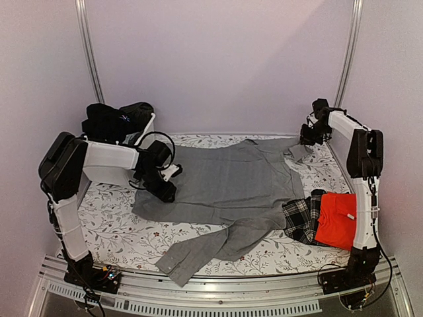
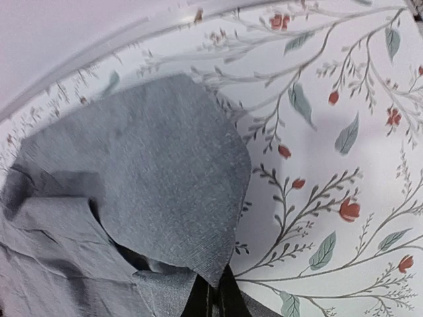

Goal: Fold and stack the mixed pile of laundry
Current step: Flatten out the crumpled shirt at the center of the board, then fold the flattened shirt at the center of the board.

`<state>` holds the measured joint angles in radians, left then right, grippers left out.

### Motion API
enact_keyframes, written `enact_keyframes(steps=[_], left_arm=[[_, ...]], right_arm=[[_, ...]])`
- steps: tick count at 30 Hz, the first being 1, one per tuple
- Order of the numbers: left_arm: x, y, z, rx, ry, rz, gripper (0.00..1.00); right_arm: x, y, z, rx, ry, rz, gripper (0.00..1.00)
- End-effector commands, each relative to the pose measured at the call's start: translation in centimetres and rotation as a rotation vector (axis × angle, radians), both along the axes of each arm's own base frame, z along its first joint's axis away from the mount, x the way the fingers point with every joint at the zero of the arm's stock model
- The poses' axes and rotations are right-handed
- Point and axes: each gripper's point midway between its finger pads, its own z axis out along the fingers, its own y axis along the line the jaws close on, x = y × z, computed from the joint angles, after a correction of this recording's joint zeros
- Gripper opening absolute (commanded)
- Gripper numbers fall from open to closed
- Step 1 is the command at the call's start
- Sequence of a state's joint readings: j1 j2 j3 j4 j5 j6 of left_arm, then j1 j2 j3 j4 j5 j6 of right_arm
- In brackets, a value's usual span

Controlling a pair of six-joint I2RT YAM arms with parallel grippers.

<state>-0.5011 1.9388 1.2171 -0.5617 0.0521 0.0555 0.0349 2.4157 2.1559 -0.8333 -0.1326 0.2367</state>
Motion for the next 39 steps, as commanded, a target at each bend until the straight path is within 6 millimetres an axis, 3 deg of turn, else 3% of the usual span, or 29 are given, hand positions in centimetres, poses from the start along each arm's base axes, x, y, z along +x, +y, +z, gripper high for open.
enact_keyframes(steps=[1,7,11,14,16,22,26,33,39], left_arm=[[-4.6,-1.3,-2.0,-0.010,0.141,-0.056,0.57],[-7.3,-4.4,-2.5,-0.030,0.206,-0.152,0.56],[-6.1,-4.4,-1.1,-0.055,0.165,-0.118,0.58],[-3.2,-3.7,1.1,-0.089,0.097,-0.053,0.62],[-0.2,-2.3,3.4,-0.115,0.023,0.009,0.65],[8.8,1.1,12.2,-0.247,-0.246,0.172,0.75],[13.0,2.5,15.5,-0.238,-0.369,0.204,0.82],[18.3,3.9,16.3,-0.133,-0.457,0.173,0.81],[21.0,3.6,14.0,-0.053,-0.474,0.073,0.77]], right_arm=[[4.0,0.8,11.3,0.158,-0.276,-0.010,0.00],[4.8,5.1,16.5,0.470,-0.369,0.072,0.00],[4.0,7.8,22.2,0.641,-0.457,0.153,0.00],[2.2,10.7,27.3,0.730,-0.524,0.238,0.00],[1.0,12.5,29.4,0.768,-0.542,0.284,0.00],[-2.8,17.2,31.5,0.832,-0.530,0.402,0.00],[-5.5,19.4,34.2,0.840,-0.556,0.468,0.00],[-9.0,20.0,34.1,0.796,-0.535,0.455,0.00],[-13.6,19.8,29.4,0.764,-0.408,0.416,0.00]])
